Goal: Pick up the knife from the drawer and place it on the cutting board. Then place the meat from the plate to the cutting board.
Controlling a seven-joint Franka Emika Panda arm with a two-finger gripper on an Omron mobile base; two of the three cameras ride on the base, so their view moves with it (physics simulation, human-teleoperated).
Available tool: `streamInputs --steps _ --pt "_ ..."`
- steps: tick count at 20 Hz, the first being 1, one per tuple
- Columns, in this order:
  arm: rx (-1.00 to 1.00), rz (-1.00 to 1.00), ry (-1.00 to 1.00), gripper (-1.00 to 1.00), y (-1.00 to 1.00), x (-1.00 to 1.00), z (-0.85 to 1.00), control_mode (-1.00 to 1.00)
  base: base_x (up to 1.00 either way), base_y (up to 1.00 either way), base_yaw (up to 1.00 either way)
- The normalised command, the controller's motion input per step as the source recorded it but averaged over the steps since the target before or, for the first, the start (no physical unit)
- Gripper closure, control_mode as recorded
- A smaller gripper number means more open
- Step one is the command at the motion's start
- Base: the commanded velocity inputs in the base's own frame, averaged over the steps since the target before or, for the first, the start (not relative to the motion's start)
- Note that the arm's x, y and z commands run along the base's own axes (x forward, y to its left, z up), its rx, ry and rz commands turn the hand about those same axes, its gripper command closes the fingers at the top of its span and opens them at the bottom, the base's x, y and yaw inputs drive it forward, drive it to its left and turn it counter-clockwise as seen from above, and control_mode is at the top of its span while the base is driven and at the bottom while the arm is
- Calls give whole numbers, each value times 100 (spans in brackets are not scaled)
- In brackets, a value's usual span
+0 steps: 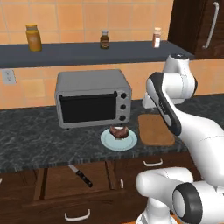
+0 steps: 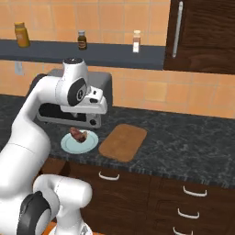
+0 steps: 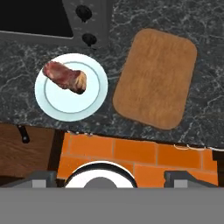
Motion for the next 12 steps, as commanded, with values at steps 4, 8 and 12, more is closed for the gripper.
streamInputs --steps 4,8,12 --pt "0 0 0 -100 0 0 0 100 -30 -96 45" --pt "0 0 0 -100 0 0 0 100 -45 -38 78" --pt "0 0 0 -100 0 0 0 100 -44 -17 87"
